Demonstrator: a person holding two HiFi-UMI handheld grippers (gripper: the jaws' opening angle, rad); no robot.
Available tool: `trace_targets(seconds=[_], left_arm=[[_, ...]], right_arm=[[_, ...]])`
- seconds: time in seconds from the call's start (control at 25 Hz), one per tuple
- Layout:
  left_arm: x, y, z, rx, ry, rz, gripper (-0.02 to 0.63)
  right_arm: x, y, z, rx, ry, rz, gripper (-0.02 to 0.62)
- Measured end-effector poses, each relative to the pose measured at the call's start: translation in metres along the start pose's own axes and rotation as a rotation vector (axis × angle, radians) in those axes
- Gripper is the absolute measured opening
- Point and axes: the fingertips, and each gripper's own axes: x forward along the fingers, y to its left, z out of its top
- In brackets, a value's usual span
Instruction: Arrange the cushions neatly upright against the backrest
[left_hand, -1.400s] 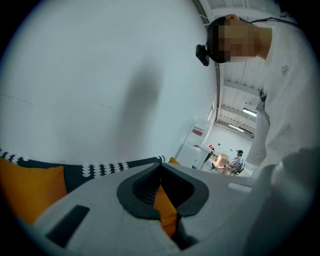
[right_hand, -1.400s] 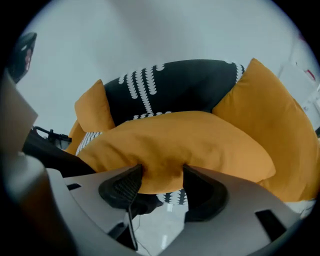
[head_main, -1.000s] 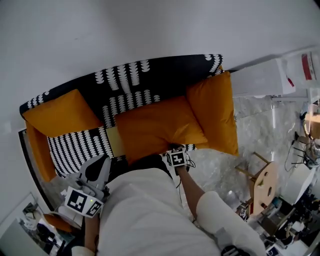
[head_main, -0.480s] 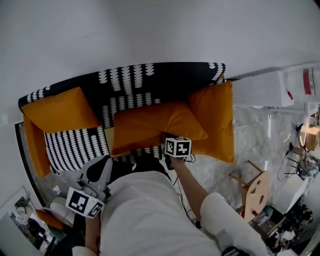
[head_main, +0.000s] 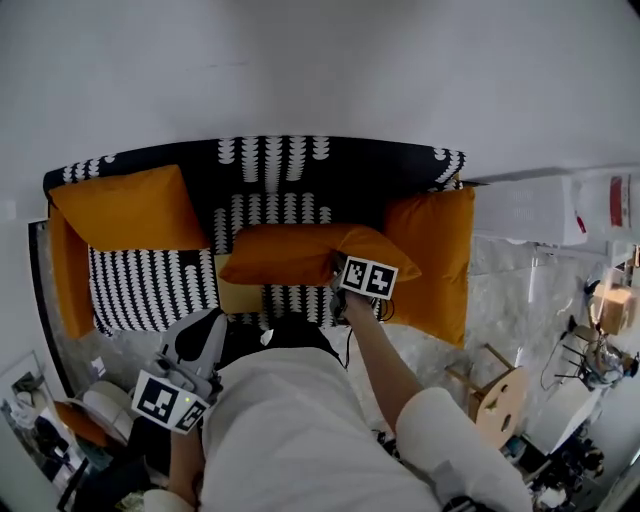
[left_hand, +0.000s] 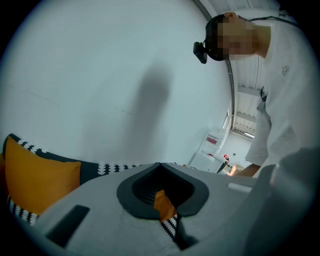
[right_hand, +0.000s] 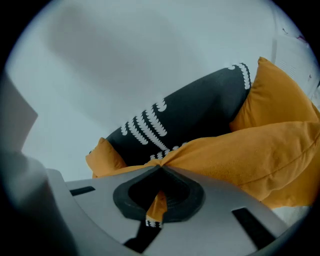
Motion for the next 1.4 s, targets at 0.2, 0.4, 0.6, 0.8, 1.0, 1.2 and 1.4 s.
trace_targets(seconds=[0.2, 0.4, 0.6, 0.8, 1.0, 1.2, 1.4], left_arm=[[-0.008, 0.005, -0.002, -0.003, 0.003, 0.031, 0.011], [-0.008, 0.003, -0.004, -0.004, 0.014, 0.042, 0.012], [-0.005, -0.001, -0.007, -0.005, 0.025, 0.049, 0.012], [-0.004, 0.000, -0.009, -0.008, 0.041, 0.060, 0.011], [-0.001, 0.001, -0.008, -0.009, 0.047, 0.066, 0.012], [0.006, -0.003, -0.009, 0.005, 0.058, 0.053, 0.012], [-0.003, -0.003, -0.007, 0.006, 0.045, 0.072, 0.012]], right_arm=[[0.032, 0.001, 0.058, -0.066, -0.065, -0.049, 0.011], [0.065, 0.002, 0.105, -0.142, -0.125, -0.027, 0.012], [0.089, 0.004, 0.142, -0.220, -0.163, -0.012, 0.012], [0.104, 0.016, 0.160, -0.366, -0.128, -0.031, 0.012], [0.110, 0.036, 0.179, -0.458, -0.156, 0.010, 0.012], [0.119, 0.042, 0.183, -0.474, -0.164, -0.032, 0.012], [0.098, 0.035, 0.211, -0.431, -0.264, -0.069, 0.014]])
